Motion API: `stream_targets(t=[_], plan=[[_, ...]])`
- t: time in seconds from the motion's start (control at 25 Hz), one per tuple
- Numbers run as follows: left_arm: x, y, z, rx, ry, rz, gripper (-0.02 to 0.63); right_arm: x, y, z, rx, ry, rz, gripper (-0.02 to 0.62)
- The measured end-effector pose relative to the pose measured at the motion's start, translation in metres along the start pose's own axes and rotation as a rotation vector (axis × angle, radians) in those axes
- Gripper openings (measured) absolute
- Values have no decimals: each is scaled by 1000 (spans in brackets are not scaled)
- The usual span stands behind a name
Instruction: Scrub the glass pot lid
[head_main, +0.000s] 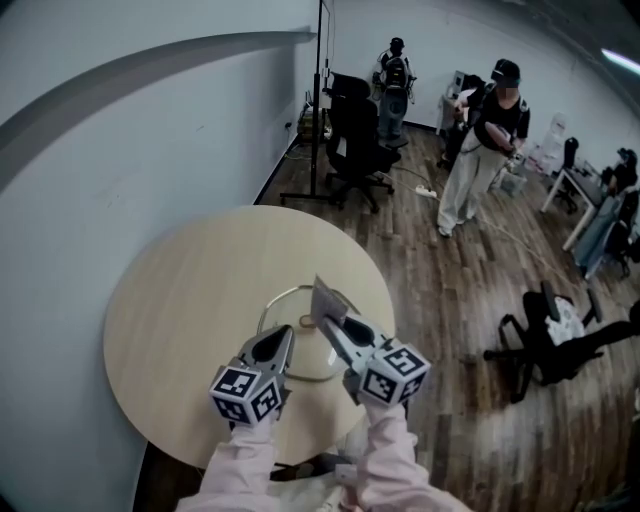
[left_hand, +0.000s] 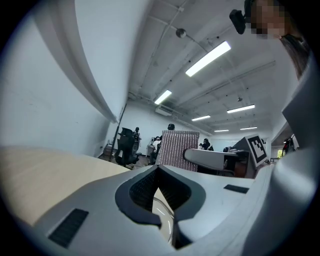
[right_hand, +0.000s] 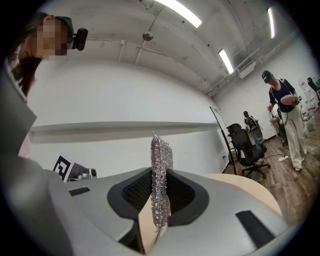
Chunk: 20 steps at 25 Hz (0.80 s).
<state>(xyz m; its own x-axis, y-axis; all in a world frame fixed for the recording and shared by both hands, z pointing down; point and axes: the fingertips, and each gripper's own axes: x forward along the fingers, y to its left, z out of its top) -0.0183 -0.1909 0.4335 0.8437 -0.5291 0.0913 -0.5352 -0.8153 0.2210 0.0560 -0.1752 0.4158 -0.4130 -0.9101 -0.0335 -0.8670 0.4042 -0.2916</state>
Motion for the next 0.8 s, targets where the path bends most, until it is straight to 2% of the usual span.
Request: stream_targets(t=[0.24, 0.44, 0.8], plan=[[22, 12, -1, -37, 8, 45, -3, 19, -22, -1, 11, 60, 40, 84], [33, 20, -8, -60, 24, 70, -3, 32, -39, -13, 8, 133, 42, 84], [35, 31, -29, -103, 68, 105, -3, 46, -58, -30, 48, 199, 40, 84]])
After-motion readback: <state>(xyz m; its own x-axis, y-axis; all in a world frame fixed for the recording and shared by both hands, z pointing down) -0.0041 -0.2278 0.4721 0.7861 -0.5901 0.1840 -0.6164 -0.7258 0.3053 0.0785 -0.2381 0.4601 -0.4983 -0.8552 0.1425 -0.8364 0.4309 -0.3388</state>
